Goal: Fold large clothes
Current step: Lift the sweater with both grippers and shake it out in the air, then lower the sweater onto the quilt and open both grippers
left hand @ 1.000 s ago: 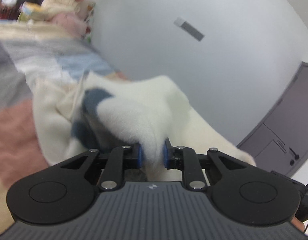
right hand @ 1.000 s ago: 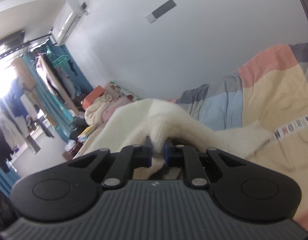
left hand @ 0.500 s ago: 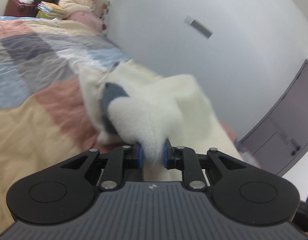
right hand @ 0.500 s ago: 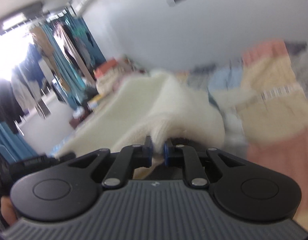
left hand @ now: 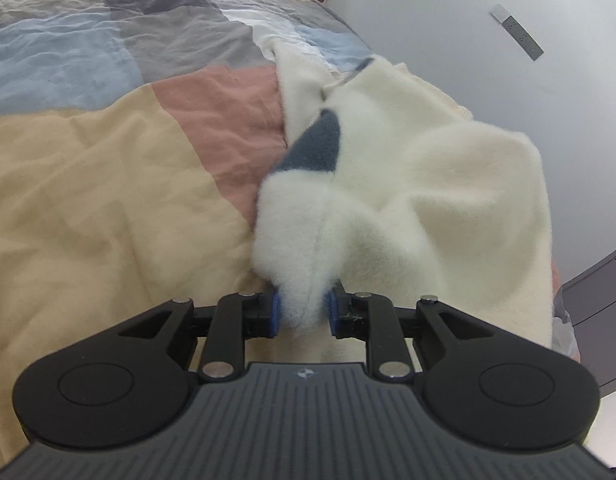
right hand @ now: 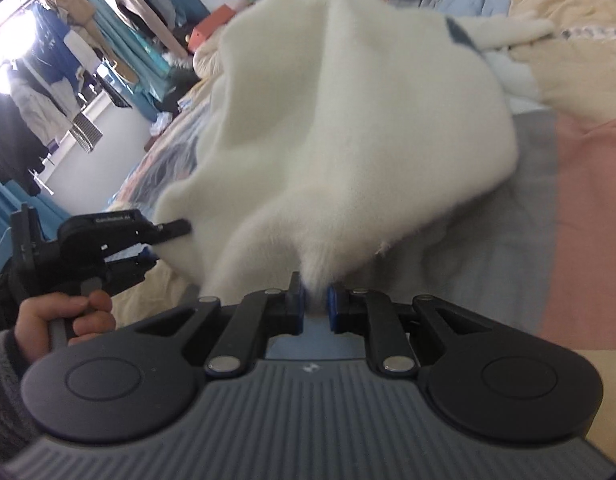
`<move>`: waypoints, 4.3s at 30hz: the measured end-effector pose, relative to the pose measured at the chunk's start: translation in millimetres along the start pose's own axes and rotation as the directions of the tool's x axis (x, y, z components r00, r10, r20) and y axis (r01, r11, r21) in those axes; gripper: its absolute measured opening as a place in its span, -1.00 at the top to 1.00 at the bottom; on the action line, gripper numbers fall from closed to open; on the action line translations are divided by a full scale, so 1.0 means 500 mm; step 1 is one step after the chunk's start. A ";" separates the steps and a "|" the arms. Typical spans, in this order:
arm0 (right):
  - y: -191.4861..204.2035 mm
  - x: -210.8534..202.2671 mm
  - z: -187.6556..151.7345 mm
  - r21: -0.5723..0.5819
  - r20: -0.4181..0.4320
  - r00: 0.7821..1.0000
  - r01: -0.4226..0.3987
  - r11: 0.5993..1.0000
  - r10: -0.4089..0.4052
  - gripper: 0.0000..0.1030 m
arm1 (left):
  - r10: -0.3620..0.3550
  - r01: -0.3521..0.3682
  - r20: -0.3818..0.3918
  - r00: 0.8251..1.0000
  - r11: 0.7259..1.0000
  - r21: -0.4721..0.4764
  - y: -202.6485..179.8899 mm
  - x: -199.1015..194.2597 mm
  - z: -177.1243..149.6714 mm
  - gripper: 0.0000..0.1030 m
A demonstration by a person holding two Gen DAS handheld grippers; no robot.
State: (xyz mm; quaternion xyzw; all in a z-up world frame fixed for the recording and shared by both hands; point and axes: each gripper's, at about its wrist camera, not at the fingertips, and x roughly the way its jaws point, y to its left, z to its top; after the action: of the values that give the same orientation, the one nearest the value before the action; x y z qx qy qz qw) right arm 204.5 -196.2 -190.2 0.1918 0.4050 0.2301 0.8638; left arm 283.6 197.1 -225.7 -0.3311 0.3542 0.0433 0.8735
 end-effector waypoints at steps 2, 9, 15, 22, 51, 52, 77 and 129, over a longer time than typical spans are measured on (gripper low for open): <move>0.000 -0.003 0.002 0.016 -0.004 1.000 -0.001 1.000 0.001 0.67 | 0.006 -0.006 -0.005 1.000 1.000 -0.001 -0.004 -0.010 -0.004 0.34; -0.023 -0.059 -0.005 0.141 0.059 0.997 -0.058 0.988 0.050 -0.51 | -0.037 0.035 -0.030 0.999 0.997 -0.065 -0.016 -0.077 -0.045 -0.47; -0.059 -0.119 0.000 0.277 0.181 0.984 -0.055 0.959 0.005 -0.52 | -0.063 0.052 -0.072 0.995 0.988 -0.146 -0.021 -0.091 -0.101 -0.57; -0.084 -0.072 0.013 0.319 0.152 0.988 -0.078 0.945 0.031 -0.50 | -0.107 0.079 -0.135 0.985 0.978 -0.194 -0.030 -0.016 -0.134 -0.59; -0.068 -0.169 0.041 0.163 0.395 0.918 -0.086 0.983 0.015 0.71 | -0.421 0.427 0.076 0.904 0.900 -0.088 -0.061 -0.148 -0.102 0.75; -0.060 -0.192 0.034 0.150 0.434 0.900 -0.104 0.983 0.029 0.71 | -0.453 0.462 0.103 0.885 0.884 -0.079 -0.065 -0.170 -0.099 0.76; 0.309 -0.755 0.263 -0.320 0.773 0.558 -0.070 0.945 0.303 0.72 | -0.797 0.702 0.319 0.512 0.603 0.380 -0.431 -0.825 0.192 0.77; -0.338 0.244 0.559 0.059 0.361 0.862 0.359 0.931 -0.355 0.69 | -0.180 0.191 -0.069 0.981 0.860 0.473 -0.552 0.835 0.210 0.69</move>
State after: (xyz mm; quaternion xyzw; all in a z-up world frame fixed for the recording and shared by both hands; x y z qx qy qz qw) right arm 534.7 -308.0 -185.1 0.1484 0.2646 0.0286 0.9524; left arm 742.2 -20.1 -289.2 -0.1385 0.3301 -0.1335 0.9241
